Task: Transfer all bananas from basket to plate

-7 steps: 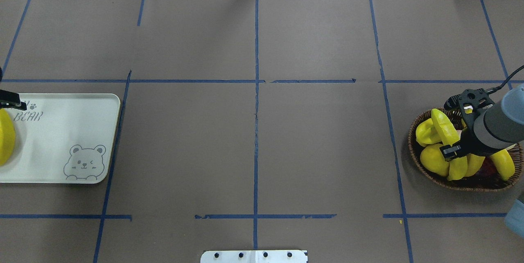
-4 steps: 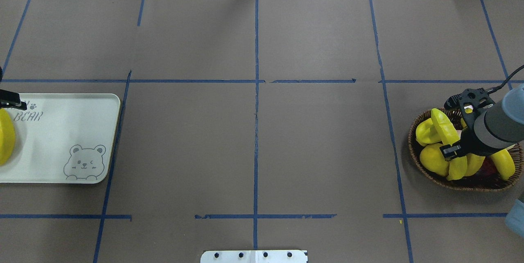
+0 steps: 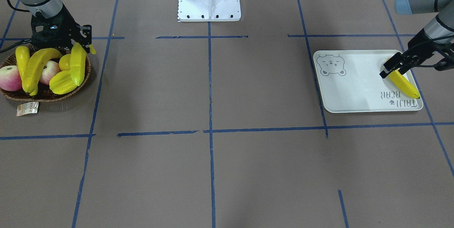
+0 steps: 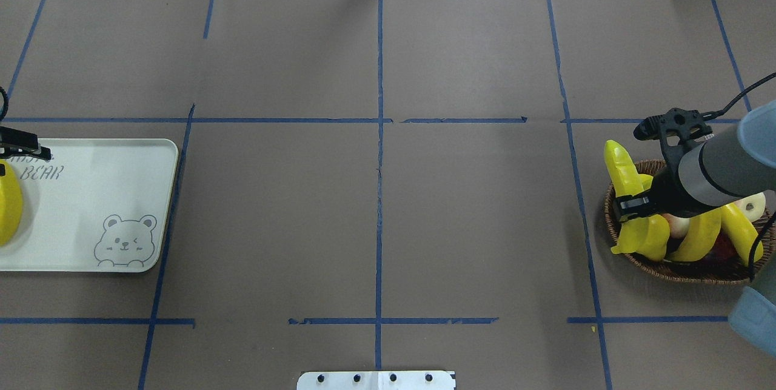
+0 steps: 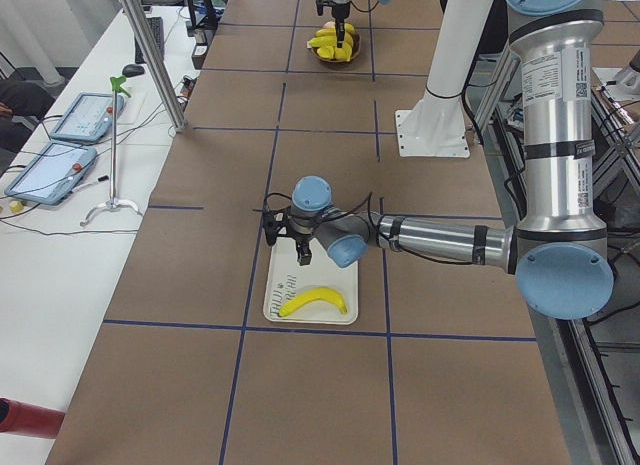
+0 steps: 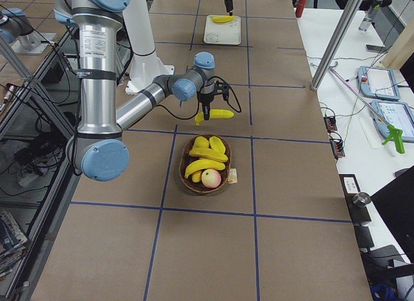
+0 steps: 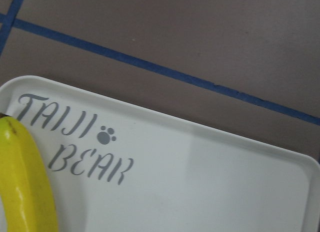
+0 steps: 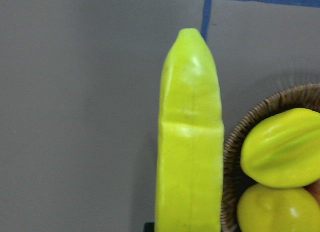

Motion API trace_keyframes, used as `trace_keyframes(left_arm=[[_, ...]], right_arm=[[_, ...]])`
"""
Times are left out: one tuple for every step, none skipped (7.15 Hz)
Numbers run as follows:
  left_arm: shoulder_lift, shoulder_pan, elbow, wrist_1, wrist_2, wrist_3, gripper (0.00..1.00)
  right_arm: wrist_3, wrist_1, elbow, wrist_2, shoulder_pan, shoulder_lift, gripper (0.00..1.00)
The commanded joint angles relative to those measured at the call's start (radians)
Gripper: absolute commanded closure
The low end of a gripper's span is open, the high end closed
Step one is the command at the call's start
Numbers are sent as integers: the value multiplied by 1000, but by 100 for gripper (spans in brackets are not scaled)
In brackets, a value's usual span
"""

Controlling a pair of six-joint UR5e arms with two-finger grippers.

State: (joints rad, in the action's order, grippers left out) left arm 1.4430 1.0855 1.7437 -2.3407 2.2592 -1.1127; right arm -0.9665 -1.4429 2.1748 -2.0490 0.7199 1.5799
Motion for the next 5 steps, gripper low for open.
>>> trace_keyframes(left_arm=[[7,-9,78,-11,14,-7,0],[11,-30,100,-50,22,-9,0],[61,-62,97,-74,22,-9,0],[107,-78,96,-75,22,-30,0],[172,-94,99,-77,22,-147,0]], right_arm=[[-143,158,-9,-37,-10,-26,87],[-223,245,-24,-34,-42,-28,87],[-326,389,-68,-30,-72,-37,87],[-409,547,-128,-27,-80,-52,87],[-467,655,-165,2,-106,-57,87]])
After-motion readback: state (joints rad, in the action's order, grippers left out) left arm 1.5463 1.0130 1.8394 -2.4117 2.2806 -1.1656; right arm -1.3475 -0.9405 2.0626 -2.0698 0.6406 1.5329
